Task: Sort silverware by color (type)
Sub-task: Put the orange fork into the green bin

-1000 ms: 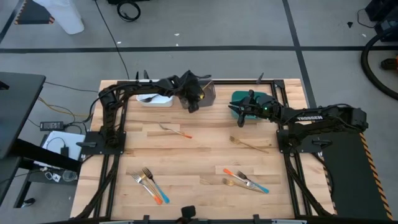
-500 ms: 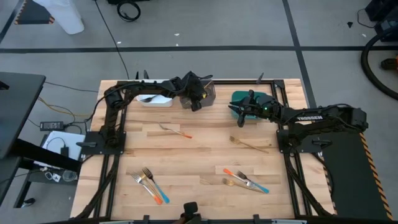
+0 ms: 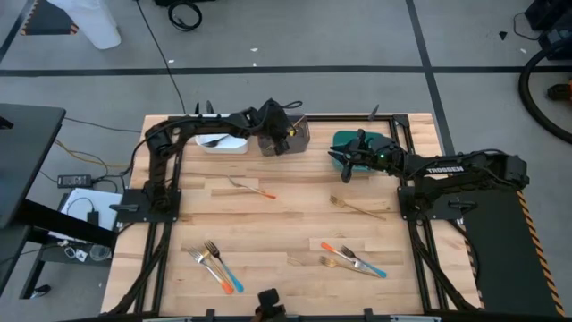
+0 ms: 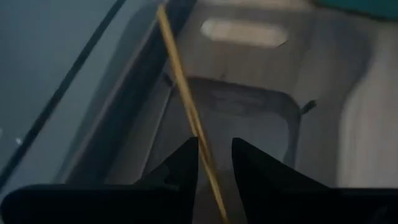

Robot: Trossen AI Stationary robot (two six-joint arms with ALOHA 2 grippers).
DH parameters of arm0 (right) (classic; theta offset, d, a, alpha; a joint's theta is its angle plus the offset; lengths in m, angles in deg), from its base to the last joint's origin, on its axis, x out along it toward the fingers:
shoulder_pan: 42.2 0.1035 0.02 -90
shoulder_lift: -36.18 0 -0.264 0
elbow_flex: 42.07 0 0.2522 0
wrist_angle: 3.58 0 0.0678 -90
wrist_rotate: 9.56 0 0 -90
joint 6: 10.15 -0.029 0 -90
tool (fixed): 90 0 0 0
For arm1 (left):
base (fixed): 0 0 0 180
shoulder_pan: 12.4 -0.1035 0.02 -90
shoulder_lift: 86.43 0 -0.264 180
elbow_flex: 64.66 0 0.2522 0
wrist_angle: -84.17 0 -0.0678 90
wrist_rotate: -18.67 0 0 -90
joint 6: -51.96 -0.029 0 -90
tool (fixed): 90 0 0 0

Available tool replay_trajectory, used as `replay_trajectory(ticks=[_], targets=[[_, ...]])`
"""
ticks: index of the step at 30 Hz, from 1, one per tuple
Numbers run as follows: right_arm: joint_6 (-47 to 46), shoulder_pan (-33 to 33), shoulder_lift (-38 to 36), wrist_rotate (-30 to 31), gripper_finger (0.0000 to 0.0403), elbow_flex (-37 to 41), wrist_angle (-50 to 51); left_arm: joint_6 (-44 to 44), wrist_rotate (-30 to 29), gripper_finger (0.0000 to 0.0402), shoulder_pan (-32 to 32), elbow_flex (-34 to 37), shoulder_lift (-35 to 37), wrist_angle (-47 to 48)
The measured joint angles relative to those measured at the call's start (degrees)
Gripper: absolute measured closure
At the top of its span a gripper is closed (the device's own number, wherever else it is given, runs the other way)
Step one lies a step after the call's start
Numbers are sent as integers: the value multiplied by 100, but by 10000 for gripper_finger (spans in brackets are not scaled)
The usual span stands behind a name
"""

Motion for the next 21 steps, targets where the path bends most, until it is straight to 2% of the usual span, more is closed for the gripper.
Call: replay_trajectory(ticks=[5,12,15,18,21], targets=[[-14,0,0,0,312,0,4,-838,356,295,122,0,325,519],[-13,0,0,2,312,0,9,-945,710,295,163,0,783,1447],[-3,0,0,28,312,0,12,-1008,1099,295,193,0,926,1829],[-10,0,0,26,312,0,13,-1410,1751,295,250,0,994,2442],[-6,0,0,26,312,0,13,-1789,1970,295,395,-4,1009,2882]])
